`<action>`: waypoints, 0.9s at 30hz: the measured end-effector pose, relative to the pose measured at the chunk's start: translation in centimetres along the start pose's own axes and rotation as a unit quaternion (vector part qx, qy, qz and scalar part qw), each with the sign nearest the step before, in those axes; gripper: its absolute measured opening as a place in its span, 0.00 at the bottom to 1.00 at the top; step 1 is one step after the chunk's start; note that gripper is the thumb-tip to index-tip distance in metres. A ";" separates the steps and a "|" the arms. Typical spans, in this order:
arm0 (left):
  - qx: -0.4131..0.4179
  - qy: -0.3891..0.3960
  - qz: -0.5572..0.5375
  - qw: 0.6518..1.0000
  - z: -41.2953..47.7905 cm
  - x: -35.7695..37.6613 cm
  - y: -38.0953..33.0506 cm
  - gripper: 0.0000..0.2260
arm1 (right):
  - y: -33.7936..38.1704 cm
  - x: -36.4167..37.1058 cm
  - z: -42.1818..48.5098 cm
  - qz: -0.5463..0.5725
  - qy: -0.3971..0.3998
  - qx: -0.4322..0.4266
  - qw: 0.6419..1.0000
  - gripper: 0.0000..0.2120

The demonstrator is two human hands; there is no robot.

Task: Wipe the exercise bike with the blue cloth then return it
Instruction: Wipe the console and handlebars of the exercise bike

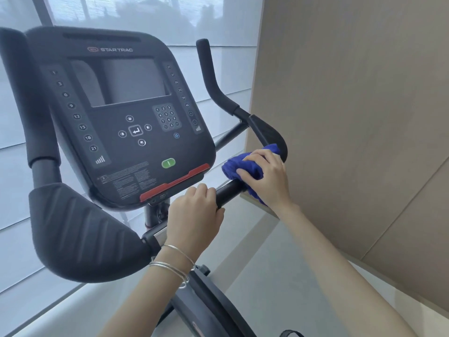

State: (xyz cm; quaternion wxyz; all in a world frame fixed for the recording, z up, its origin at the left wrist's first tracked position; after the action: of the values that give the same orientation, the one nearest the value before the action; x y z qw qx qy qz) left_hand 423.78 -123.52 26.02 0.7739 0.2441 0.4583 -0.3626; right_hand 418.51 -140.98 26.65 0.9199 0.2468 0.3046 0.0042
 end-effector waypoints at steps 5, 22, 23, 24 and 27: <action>0.007 0.018 0.026 0.999 0.4 0.8 -0.3 0.15 | -0.4 -0.1 0.7 0.014 0.036 -0.004 0.999 0.13; 0.026 0.022 0.068 0.997 -0.2 1.6 -0.3 0.24 | -2.0 -0.7 2.0 0.046 0.010 0.066 0.997 0.08; 0.025 0.021 0.069 0.997 -0.2 1.6 -0.3 0.24 | -2.0 -0.5 1.8 0.040 0.007 0.068 0.997 0.08; 0.025 0.021 0.071 0.997 -0.2 1.7 -0.3 0.24 | -1.9 -0.3 1.3 0.040 0.001 0.064 0.997 0.08; 0.024 0.016 0.072 0.997 -0.2 1.9 -0.4 0.23 | -1.3 0.0 -0.8 0.072 -0.008 0.038 0.997 0.09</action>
State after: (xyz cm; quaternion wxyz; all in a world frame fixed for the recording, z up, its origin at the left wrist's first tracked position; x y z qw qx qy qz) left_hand 424.02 -124.27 24.24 0.7846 0.3007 0.4428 -0.3130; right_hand 417.90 -141.72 25.47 0.9097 0.3029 0.2783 0.0569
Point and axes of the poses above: each hand's wrist, its own z-axis towards the middle knuckle, its own x-axis out of the palm, y = z × x, the point moved 5 cm from there along z, towards the middle knuckle, and after that the axes turned 3 degrees about z, right-handed, at the moved point
